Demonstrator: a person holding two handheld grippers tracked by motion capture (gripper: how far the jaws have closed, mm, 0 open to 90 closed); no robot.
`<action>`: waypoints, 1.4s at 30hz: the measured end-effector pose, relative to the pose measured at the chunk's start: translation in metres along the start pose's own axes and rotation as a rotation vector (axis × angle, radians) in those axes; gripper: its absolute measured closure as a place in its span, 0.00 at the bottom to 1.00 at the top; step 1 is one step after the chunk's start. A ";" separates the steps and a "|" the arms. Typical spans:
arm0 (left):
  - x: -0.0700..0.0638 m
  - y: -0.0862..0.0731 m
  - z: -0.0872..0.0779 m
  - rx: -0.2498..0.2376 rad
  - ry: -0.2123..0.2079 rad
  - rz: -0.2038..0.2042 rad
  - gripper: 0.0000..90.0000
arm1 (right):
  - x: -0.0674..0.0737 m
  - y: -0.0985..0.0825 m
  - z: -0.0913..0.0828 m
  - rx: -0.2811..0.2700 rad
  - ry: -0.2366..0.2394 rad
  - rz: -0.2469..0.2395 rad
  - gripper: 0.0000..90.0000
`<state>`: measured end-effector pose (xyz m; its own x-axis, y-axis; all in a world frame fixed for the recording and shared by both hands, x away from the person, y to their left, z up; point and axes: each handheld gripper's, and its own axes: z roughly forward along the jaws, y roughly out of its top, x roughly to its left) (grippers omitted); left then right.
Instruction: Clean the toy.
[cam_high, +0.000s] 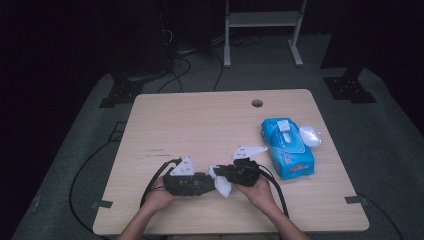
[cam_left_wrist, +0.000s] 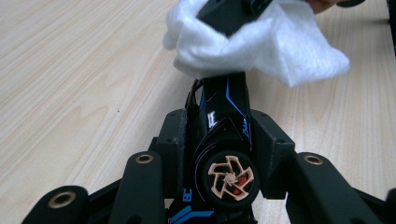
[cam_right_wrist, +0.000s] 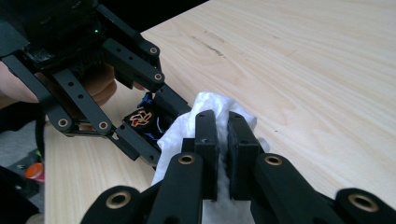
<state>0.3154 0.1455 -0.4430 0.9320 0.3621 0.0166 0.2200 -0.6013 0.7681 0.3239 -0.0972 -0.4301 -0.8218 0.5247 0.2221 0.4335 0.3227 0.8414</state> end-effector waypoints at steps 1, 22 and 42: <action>0.000 0.000 0.000 0.004 -0.003 -0.002 0.67 | -0.001 0.000 -0.003 -0.001 -0.006 -0.003 0.93; -0.001 0.015 0.013 0.095 0.032 0.037 0.63 | -0.007 -0.006 -0.013 0.006 -0.045 -0.021 0.93; 0.006 0.002 -0.011 0.129 0.067 0.000 0.66 | -0.026 -0.013 -0.032 0.010 -0.118 0.014 0.93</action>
<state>0.3180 0.1544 -0.4348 0.9117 0.4060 0.0628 0.2588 -0.6864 0.6796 0.3282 -0.1406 -0.4305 -0.7667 0.6180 0.1739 0.4488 0.3222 0.8335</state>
